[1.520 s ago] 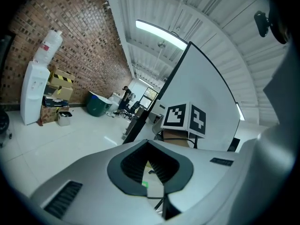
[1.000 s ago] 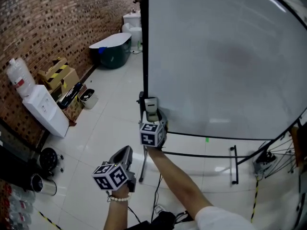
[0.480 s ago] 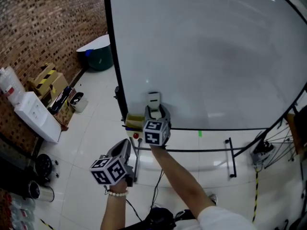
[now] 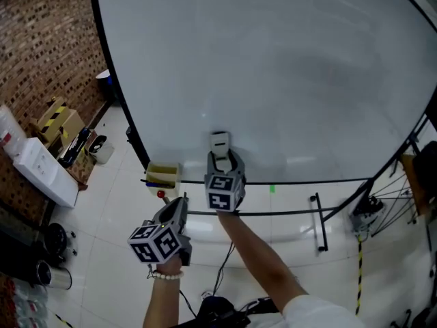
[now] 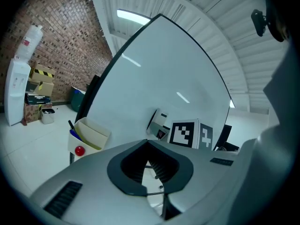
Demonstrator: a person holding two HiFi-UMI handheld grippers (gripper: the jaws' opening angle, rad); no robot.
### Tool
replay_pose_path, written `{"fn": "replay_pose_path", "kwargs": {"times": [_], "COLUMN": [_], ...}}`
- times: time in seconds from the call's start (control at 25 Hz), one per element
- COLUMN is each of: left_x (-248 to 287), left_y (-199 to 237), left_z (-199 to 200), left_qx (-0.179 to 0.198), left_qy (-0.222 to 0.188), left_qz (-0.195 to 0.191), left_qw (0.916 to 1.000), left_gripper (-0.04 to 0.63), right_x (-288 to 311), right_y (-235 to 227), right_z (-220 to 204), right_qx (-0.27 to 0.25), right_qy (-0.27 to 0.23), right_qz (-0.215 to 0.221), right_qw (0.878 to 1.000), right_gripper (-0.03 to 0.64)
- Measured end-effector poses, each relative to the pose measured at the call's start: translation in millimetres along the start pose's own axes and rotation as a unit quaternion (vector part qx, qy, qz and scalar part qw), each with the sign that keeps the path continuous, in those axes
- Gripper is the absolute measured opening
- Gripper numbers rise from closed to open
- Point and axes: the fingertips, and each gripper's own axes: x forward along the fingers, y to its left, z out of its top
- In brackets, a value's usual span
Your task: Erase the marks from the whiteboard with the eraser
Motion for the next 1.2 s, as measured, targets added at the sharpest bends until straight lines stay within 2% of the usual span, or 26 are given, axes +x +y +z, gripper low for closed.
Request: {"fn": "replay_pose_path", "kwargs": {"times": [0.28,0.68,1.2], "left_x": [39,109,201], "left_y": [-67,-189,-341], "left_z": [-23,-65,-151], "left_qx": [0.01,0.046,0.074], "left_qy": [0.017,0.039,0.065], "left_qz": [-0.011,-0.048,-0.062], "left_qw": [0.9998,0.997,0.9932], "left_gripper": [-0.009,-0.009,-0.009], "right_x": [-23,-64,-107], "right_y": [-92,-261,-442], "right_z": [-10,-31,-48], "right_qx": [0.006,0.014,0.016], "right_qy": [0.006,0.01,0.013], "right_qz": [-0.03,-0.08,-0.08], "right_qw": [1.0,0.997,0.997], "right_gripper": [0.25,0.25,0.25]}}
